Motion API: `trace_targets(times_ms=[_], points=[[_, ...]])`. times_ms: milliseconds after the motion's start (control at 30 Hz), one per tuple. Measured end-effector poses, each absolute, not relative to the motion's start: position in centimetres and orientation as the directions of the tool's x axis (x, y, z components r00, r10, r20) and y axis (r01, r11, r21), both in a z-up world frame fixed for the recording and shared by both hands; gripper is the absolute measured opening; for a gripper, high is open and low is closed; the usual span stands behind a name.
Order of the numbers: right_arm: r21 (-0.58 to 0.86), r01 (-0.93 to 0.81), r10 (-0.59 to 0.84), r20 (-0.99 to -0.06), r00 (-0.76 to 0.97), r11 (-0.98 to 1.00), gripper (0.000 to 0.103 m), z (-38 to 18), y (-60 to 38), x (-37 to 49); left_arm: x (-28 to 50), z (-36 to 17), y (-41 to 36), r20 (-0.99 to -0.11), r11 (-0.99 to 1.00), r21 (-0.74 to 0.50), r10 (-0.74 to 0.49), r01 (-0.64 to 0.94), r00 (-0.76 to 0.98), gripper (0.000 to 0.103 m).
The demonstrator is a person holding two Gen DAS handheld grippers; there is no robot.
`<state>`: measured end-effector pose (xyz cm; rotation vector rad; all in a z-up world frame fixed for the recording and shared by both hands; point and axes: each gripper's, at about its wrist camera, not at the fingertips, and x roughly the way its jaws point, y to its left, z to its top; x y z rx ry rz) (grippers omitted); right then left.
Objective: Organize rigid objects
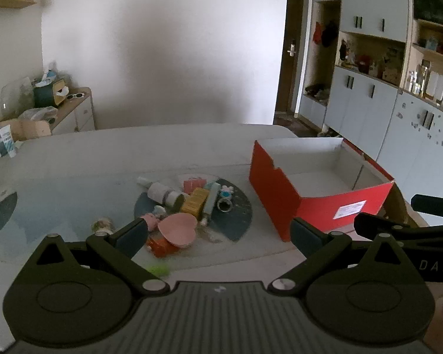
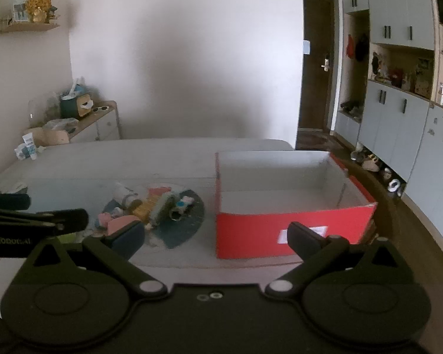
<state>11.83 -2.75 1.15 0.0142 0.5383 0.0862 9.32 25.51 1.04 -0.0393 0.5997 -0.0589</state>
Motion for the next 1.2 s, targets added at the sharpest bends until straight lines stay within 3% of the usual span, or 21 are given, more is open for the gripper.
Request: trace_targets(times_ms=[167,667,933,1200], points=[[0.029,-0.092,0.093,-0.512,0.854,0.995,0.103,1.0,0.5,13.6,7.9,1.2,21.8,-0.600,1.000,-0.010,-0.024,0.022,0.799,0.103],[0.058,-0.056,0.079,-0.587,0.805,0.997,0.103,-1.4,7.2,19.7,16.8,-2.5,37.1,-0.657,0.986,-0.091,-0.166,0.141,0.735,0.103],[0.064,-0.094,0.113,-0.669,0.735,0.994,0.100,-4.2,9.2,22.9,19.1,-6.0,39.5,-0.718,0.987,-0.131,-0.159,0.092,0.678,0.103],[0.013,-0.173,0.127,-0.736,0.665,0.985,0.095,-7.4,12.1,25.8,18.5,-8.7,39.6,-0.709,0.992,-0.044,-0.113,0.117,0.696,0.103]])
